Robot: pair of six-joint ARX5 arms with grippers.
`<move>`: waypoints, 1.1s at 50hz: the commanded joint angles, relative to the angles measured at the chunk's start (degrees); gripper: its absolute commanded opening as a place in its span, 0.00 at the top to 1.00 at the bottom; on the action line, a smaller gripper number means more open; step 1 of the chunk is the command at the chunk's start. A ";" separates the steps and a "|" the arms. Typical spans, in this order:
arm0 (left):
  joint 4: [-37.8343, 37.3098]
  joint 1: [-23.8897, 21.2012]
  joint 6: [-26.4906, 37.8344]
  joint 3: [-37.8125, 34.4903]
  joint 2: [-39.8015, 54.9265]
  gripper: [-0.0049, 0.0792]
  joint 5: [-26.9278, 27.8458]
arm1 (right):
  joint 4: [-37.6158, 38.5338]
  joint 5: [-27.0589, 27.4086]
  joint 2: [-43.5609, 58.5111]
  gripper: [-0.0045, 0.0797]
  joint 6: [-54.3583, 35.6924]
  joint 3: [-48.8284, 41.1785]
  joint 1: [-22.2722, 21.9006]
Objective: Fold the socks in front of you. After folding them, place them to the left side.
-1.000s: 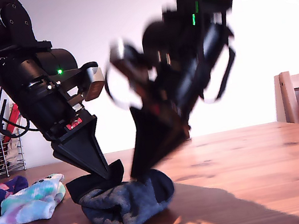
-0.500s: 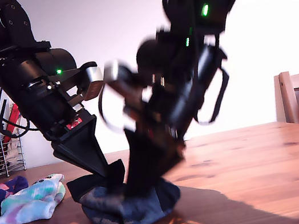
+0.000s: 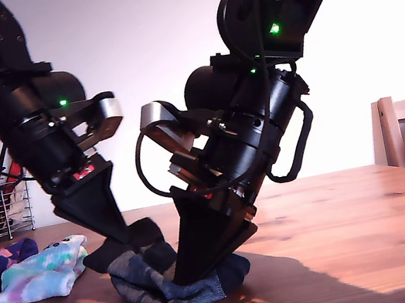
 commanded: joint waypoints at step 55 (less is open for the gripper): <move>-2.49 4.24 -1.01 1.49 0.98 0.67 9.44 | -1.55 -0.28 0.00 0.96 -0.15 0.59 0.59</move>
